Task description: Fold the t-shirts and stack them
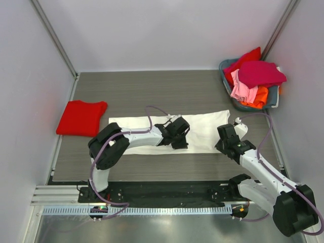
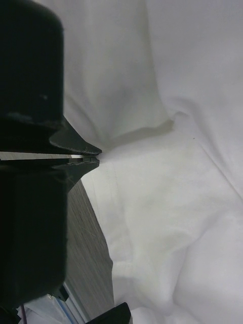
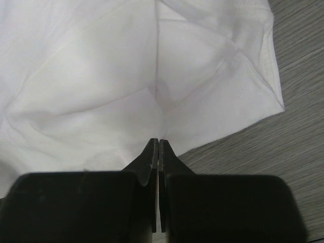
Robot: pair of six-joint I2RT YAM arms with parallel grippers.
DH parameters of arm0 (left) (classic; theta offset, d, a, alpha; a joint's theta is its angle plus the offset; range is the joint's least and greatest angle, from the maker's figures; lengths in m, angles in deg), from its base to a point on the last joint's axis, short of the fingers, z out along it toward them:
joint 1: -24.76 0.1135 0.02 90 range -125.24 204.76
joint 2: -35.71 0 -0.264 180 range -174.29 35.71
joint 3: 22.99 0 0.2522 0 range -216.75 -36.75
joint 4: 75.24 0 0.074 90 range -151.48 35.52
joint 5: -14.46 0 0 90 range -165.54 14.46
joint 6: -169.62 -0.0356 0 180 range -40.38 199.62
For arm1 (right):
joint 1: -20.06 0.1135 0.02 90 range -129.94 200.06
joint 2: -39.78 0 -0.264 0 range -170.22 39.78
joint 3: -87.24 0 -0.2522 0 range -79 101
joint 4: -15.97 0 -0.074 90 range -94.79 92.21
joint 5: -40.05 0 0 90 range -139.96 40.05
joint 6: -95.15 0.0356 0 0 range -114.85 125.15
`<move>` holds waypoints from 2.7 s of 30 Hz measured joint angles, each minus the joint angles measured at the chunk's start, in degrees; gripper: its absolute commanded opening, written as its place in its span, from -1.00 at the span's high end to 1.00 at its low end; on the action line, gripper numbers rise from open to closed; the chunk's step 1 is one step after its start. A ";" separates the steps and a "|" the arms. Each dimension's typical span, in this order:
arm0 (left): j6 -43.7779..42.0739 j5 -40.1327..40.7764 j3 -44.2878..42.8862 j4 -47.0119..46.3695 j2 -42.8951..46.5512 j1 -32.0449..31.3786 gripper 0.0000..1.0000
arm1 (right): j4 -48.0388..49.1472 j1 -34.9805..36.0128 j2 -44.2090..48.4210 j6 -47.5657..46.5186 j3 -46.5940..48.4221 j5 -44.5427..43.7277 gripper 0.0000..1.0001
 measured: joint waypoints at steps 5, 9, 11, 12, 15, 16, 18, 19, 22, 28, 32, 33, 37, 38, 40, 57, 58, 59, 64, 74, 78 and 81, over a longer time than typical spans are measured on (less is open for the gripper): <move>-0.07 -1.62 0.35 -0.07 1.03 0.94 0.99 | -2.25 0.00 1.07 1.03 0.35 0.52 0.98; -0.07 -3.15 0.90 -0.39 2.08 1.68 1.00 | -4.46 0.02 0.24 1.90 1.53 2.49 0.98; -0.07 -4.17 1.09 -0.42 2.49 2.05 0.99 | -5.07 0.02 -0.83 2.51 2.08 3.76 0.98; -0.09 -4.59 1.14 -0.42 2.62 2.25 0.99 | -5.22 0.02 -1.42 2.78 2.19 4.48 0.98; -0.09 -5.62 1.51 -0.63 3.13 2.69 0.99 | -5.84 0.02 -2.54 3.76 2.21 6.21 0.97; -0.09 -5.86 1.79 -0.66 3.43 2.84 0.99 | -6.05 0.02 -2.60 4.07 2.21 6.54 0.96; -0.09 -6.49 2.47 -0.68 4.28 3.21 1.00 | -6.32 0.00 -2.60 4.37 2.21 6.88 0.95; -0.09 -6.88 2.73 -0.70 4.70 3.39 0.99 | -6.45 0.02 -2.60 4.55 2.21 6.99 0.95; -0.07 -7.98 3.28 -0.87 5.62 4.02 0.99 | -6.82 0.00 -2.60 5.09 2.21 7.15 0.94; 0.15 -10.95 5.27 -2.12 6.14 5.64 0.99 | -7.50 0.02 -2.60 5.49 2.34 7.10 0.92; 0.22 -12.37 5.90 -2.56 6.14 6.45 0.99 | -8.52 0.00 -2.60 5.51 3.02 7.10 0.89; 0.22 -12.70 5.90 -2.64 6.14 6.71 0.99 | -8.55 0.00 -2.60 5.51 3.26 7.10 0.88; 0.17 -13.73 5.90 -3.10 6.12 7.50 0.99 | -8.68 0.00 -2.58 5.84 3.45 8.11 0.86; 0.17 -13.94 5.90 -3.17 6.10 7.61 0.99 | -8.76 0.00 -2.45 6.05 3.45 8.61 0.85; 0.13 -14.53 5.84 -3.23 5.90 7.93 1.00 | -8.87 0.00 -1.84 6.69 3.37 9.51 0.85; -2.10 -15.61 4.02 -1.29 4.37 9.81 1.00 | -8.94 0.00 1.33 8.63 2.25 17.66 0.41; -2.29 -15.61 3.89 -1.01 4.37 9.99 0.99 | -9.03 0.00 1.60 8.63 2.25 17.55 0.41; -2.73 -15.61 3.72 -0.68 4.37 10.16 1.00 | -9.27 0.00 1.81 8.55 2.29 17.20 0.42; -3.85 -15.61 3.50 0.87 4.33 10.75 0.85 | -10.73 0.00 2.16 7.17 4.20 13.03 0.52; -7.10 -14.53 1.88 5.46 4.26 10.88 0.47 | -7.78 0.00 -5.07 3.74 6.78 10.80 0.78; -8.98 -12.48 0.28 9.64 5.33 10.88 0.47 | -4.87 0.00 -6.32 3.78 3.76 11.34 0.78; -10.27 -11.30 -1.03 11.93 7.19 11.15 0.49 | -2.89 0.02 -6.78 4.22 0.35 12.26 0.82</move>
